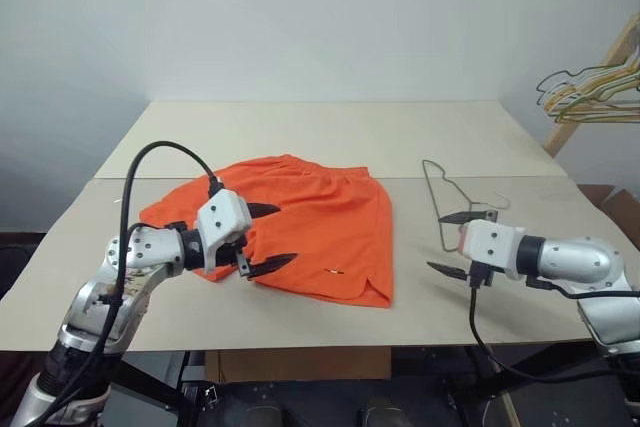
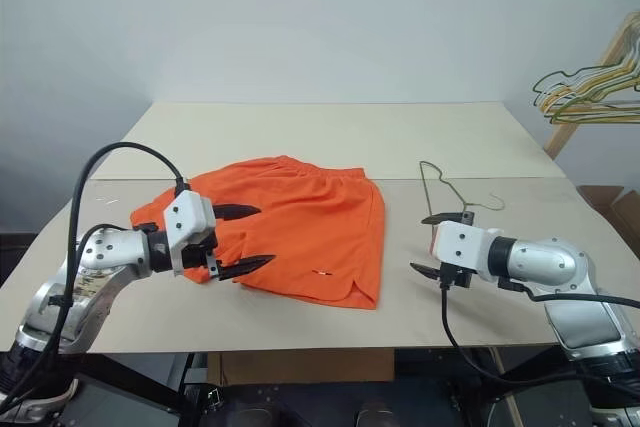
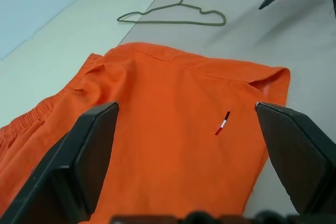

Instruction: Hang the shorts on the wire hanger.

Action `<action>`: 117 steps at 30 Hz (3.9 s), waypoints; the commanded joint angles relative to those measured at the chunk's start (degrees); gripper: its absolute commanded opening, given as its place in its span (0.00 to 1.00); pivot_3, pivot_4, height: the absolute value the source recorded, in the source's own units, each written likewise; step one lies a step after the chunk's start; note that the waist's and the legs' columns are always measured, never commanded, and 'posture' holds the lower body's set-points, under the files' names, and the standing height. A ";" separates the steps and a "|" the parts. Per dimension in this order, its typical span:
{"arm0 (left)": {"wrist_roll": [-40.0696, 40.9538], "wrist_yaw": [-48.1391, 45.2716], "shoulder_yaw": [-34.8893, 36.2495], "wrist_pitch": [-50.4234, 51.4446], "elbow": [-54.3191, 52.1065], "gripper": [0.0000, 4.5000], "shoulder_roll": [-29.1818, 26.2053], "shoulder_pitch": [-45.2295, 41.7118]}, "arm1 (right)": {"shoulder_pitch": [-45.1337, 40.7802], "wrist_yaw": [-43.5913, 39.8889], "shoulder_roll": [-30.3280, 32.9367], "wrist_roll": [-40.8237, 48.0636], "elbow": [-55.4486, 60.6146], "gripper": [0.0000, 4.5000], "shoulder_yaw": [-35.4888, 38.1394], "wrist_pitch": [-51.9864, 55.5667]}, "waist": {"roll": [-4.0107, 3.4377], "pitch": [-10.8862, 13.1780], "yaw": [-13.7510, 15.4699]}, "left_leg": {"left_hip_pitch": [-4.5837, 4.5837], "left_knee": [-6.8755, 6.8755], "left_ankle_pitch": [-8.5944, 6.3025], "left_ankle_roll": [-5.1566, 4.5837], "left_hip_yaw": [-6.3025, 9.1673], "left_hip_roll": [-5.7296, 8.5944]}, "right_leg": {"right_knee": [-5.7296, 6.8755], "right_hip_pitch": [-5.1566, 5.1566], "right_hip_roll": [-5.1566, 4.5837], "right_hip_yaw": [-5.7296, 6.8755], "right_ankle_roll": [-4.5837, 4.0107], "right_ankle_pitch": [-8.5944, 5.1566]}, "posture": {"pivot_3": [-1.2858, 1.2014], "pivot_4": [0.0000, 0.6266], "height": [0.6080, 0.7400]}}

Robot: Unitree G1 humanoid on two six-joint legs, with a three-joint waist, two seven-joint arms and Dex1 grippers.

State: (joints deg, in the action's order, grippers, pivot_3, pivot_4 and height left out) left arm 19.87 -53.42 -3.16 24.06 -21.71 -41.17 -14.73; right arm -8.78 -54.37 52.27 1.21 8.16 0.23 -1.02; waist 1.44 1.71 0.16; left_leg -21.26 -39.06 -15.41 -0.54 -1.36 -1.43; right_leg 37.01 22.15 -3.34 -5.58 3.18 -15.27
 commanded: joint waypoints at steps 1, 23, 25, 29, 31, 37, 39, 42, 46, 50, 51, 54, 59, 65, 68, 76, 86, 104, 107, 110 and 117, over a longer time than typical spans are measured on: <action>-0.61 1.20 -1.21 1.38 -1.15 1.00 0.61 -3.15 | -1.57 0.75 0.92 0.14 0.84 0.99 2.14 0.24 | 0.00 0.00 -0.10 | 0.00 -0.01 0.00 0.00 0.00 0.00 | 0.00 0.00 0.00 0.01 0.00 0.00 | 0.51 0.00 1.00; -15.67 9.42 -32.72 17.50 7.09 1.00 18.99 -16.79 | 4.41 8.58 0.58 -2.68 11.08 0.99 7.71 8.06 | -0.02 -0.03 -3.43 | -0.07 -0.01 -0.01 -0.01 0.04 0.09 | -0.08 0.00 0.00 -0.07 0.05 -0.03 | 0.46 0.00 1.00; -17.24 11.37 -33.79 17.84 8.89 1.00 21.18 -16.85 | 4.71 8.79 0.67 -2.70 11.68 0.99 7.97 8.50 | -0.03 -0.03 -4.03 | -0.07 0.00 -0.01 -0.01 0.05 0.09 | -0.08 0.00 0.00 -0.07 0.05 -0.03 | 0.45 0.00 1.00; -22.02 15.46 -36.19 17.19 11.86 1.00 23.68 -16.61 | 5.92 9.12 0.83 -2.50 12.89 0.99 8.82 9.00 | -0.06 -0.05 -4.39 | -0.06 0.01 -0.01 -0.01 0.07 0.09 | -0.08 0.00 0.00 -0.08 0.05 -0.03 | 0.45 0.00 1.00; -23.07 16.28 -36.31 17.66 13.15 1.00 24.49 -16.46 | 6.32 9.30 0.86 -2.57 13.27 0.99 9.08 9.28 | -0.07 -0.06 -4.49 | -0.06 0.02 -0.02 -0.02 0.07 0.10 | -0.10 -0.01 0.00 -0.08 0.06 -0.03 | 0.44 0.00 1.00; -25.27 14.85 -38.71 16.60 15.68 1.00 24.70 -15.87 | 6.58 9.68 0.70 -3.32 13.43 0.99 8.95 9.30 | -0.11 -0.08 -5.46 | -0.07 0.03 -0.02 -0.02 0.09 0.10 | -0.12 -0.02 -0.01 -0.06 0.07 -0.04 | 0.44 0.00 1.00; -26.25 15.18 -39.25 16.73 16.99 0.92 25.34 -15.60 | 6.19 9.87 0.82 -4.00 12.98 1.00 8.54 8.89 | -0.12 -0.12 -5.65 | -0.07 0.03 -0.02 -0.02 0.10 0.13 | -0.15 -0.05 -0.04 -0.06 0.08 -0.04 | 0.44 0.00 1.00; -26.63 15.22 -39.12 16.55 18.06 0.74 25.98 -15.14 | 5.81 9.83 0.68 -4.27 12.55 1.00 8.34 8.77 | -0.11 -0.15 -5.67 | -0.06 0.02 -0.02 -0.02 0.10 0.16 | -0.19 -0.09 -0.08 -0.06 0.11 -0.05 | 0.44 0.00 1.00; -26.55 14.91 -38.44 17.50 18.01 0.48 26.22 -14.98 | 5.33 9.57 0.68 -4.51 11.79 1.00 8.24 8.42 | -0.12 -0.16 -5.79 | -0.05 0.03 -0.02 -0.02 0.11 0.17 | -0.19 -0.10 -0.09 -0.06 0.13 -0.04 | 0.45 0.00 1.00; -26.51 15.03 -37.05 18.58 17.69 0.21 26.11 -15.37 | 4.38 9.37 0.69 -4.48 10.78 1.00 7.87 8.07 | -0.12 -0.16 -5.86 | -0.05 0.03 -0.02 -0.02 0.12 0.17 | -0.18 -0.10 -0.08 -0.06 0.13 -0.04 | 0.45 0.00 1.00; -26.40 15.25 -36.60 18.83 17.62 0.14 26.22 -15.38 | 4.22 9.32 0.70 -4.44 10.54 1.00 7.81 7.96 | -0.13 -0.17 -5.86 | -0.04 0.03 -0.02 -0.03 0.12 0.17 | -0.17 -0.10 -0.08 -0.06 0.13 -0.04 | 0.45 0.00 1.00; -24.58 14.20 -33.97 19.91 16.20 0.01 25.42 -15.30 | 3.15 9.28 0.31 -4.52 9.79 1.00 6.92 7.92 | -0.14 -0.17 -5.94 | -0.04 0.06 -0.02 -0.03 0.14 0.16 | -0.17 -0.09 -0.06 -0.06 0.12 -0.04 | 0.45 0.00 1.00; -21.56 11.72 -28.97 20.25 10.46 0.01 21.35 -13.95 | 1.00 9.77 -0.34 -5.71 7.12 1.00 4.36 6.38 | -0.16 -0.18 -6.11 | -0.05 0.09 -0.02 -0.03 0.14 0.15 | -0.16 -0.05 -0.06 -0.07 0.12 -0.04 | 0.46 0.00 1.00; -9.86 0.16 -15.40 17.61 -6.52 0.01 7.16 -4.62 | -5.82 11.94 -3.98 -11.14 -2.19 1.00 -3.39 -0.67 | -0.18 -0.18 -6.68 | -0.09 0.09 -0.04 -0.04 0.11 0.12 | -0.15 0.02 -0.09 -0.11 0.13 -0.05 | 0.47 0.00 1.00; -5.55 -4.47 -9.66 15.55 -12.26 0.01 -0.41 1.14 | -10.73 13.20 -6.78 -14.13 -9.15 1.00 -7.49 -5.71 | -0.18 -0.18 -7.21 | -0.02 0.12 -0.04 -0.04 0.11 0.06 | -0.11 0.01 -0.05 -0.12 0.10 -0.05 | 0.49 0.00 1.00; 3.45 -9.22 5.50 12.19 -19.83 0.01 -9.45 14.00 | -18.21 12.71 -8.24 -17.66 -22.31 1.00 -13.82 -21.38 | -0.12 -0.12 -5.22 | -0.04 0.11 -0.04 -0.04 0.14 0.10 | -0.16 -0.02 -0.17 -0.08 0.11 -0.06 | 0.51 0.00 1.00; 5.37 -12.68 14.06 6.26 -19.76 0.01 -14.66 22.69 | -29.73 14.15 -16.20 -23.09 -39.98 1.00 -22.13 -35.61 | -0.12 -0.11 -4.43 | 0.13 0.11 -0.04 -0.03 -0.01 -0.06 | 0.01 -0.04 -0.05 -0.10 -0.03 -0.08 | 0.53 0.00 1.00; 6.83 -14.26 16.32 3.48 -19.55 0.00 -17.39 24.83 | -49.33 36.36 -29.01 -40.19 -74.88 0.86 -33.39 -45.46 | -0.14 -0.10 -4.14 | 0.15 0.16 -0.02 0.01 0.20 -0.15 | 0.12 0.03 0.02 -0.01 -0.18 -0.06 | 0.55 0.00 1.00; 6.68 -14.14 16.45 3.23 -19.52 0.00 -17.43 25.06 | -49.66 37.21 -29.54 -40.58 -76.29 0.64 -33.76 -46.51 | -0.15 -0.09 -4.13 | 0.15 0.18 -0.02 0.01 0.39 -0.16 | 0.13 0.03 0.03 -0.01 -0.19 -0.06 | 0.55 0.00 1.00; 6.47 -14.17 16.63 2.89 -19.37 0.00 -17.41 25.52 | -49.96 37.28 -29.83 -41.00 -77.07 0.42 -34.04 -46.92 | -0.15 -0.09 -4.13 | 0.15 0.18 -0.01 0.02 0.45 -0.15 | 0.13 0.03 0.03 0.00 -0.19 -0.06 | 0.55 0.00 1.00; 3.87 -13.01 14.64 0.87 -16.62 0.00 -17.11 24.75 | -51.12 38.58 -30.61 -42.34 -78.86 0.00 -34.41 -43.74 | -0.17 -0.08 -4.14 | 0.16 0.19 -0.01 0.03 0.51 -0.16 | 0.16 0.03 0.05 0.03 -0.21 -0.06 | 0.55 0.00 1.00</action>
State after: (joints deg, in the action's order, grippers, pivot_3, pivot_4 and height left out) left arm 25.15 -67.34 11.91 26.55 -39.13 -58.00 11.13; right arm -57.78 -17.37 21.57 -40.90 -70.70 -34.27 -45.88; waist 1.27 1.63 -3.98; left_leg -21.09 -38.86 -15.42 -0.51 -0.85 -1.59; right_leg 37.15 22.17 -3.29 -5.54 2.97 -15.33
